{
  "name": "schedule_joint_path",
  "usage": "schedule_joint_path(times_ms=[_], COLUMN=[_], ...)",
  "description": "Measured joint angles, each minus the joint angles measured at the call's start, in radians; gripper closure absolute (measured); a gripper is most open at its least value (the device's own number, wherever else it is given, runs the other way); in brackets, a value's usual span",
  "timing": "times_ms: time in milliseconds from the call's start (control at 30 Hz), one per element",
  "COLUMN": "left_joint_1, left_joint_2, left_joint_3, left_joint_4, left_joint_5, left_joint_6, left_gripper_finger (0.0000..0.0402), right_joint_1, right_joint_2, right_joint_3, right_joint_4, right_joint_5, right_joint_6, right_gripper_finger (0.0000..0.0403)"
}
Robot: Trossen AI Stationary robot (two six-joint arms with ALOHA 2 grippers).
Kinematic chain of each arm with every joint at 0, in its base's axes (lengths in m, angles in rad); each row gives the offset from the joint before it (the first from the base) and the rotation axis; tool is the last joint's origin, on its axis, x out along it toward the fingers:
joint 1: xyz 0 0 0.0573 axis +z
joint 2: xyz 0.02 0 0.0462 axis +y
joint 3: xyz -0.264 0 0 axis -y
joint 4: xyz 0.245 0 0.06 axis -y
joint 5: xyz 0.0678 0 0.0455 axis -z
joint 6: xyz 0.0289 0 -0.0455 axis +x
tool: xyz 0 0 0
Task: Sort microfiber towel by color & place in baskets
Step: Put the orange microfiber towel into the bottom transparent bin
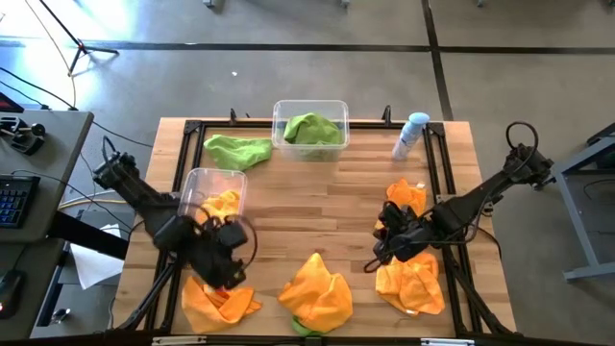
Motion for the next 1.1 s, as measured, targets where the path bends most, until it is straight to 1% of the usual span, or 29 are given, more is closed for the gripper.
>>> schedule_joint_path(times_ms=[133, 333, 433, 533, 633, 700, 833, 1100], left_joint_1=[-0.076, -0.188, -0.228, -0.259, -0.280, -0.289, -0.294, -0.279], left_joint_2=[0.053, 0.125, 0.169, 0.220, 0.276, 0.312, 0.375, 0.482], left_joint_3=[0.029, 0.027, 0.027, 0.027, 0.027, 0.026, 0.026, 0.026], left_joint_4=[-0.012, -0.040, -0.038, -0.034, -0.011, 0.028, 0.116, 0.112], left_joint_5=[0.076, 0.118, 0.191, 0.254, 0.300, 0.310, 0.308, 0.306], left_joint_6=[-0.244, -0.640, -0.777, -0.863, -0.905, -0.905, -0.831, -0.779], left_gripper_finger=[0.0096, 0.0096, 0.0096, 0.0096, 0.0096, 0.0096, 0.0096, 0.0096], right_joint_1=[0.044, 0.082, 0.090, 0.096, 0.096, 0.096, 0.096, 0.096], right_joint_2=[0.000, 0.000, 0.000, 0.000, 0.000, 0.000, 0.000, 0.000], right_joint_3=[0.000, 0.000, 0.000, 0.000, 0.000, 0.000, 0.000, 0.000], right_joint_4=[-0.019, -0.026, -0.026, -0.026, -0.026, -0.026, -0.025, -0.025], right_joint_5=[0.000, 0.001, 0.001, 0.004, 0.006, 0.016, 0.042, 0.051], right_joint_6=[-0.025, -0.039, -0.039, -0.041, -0.043, -0.044, -0.040, -0.040], right_gripper_finger=[0.0391, 0.0391, 0.0391, 0.0391, 0.0391, 0.0391, 0.0391, 0.0391])
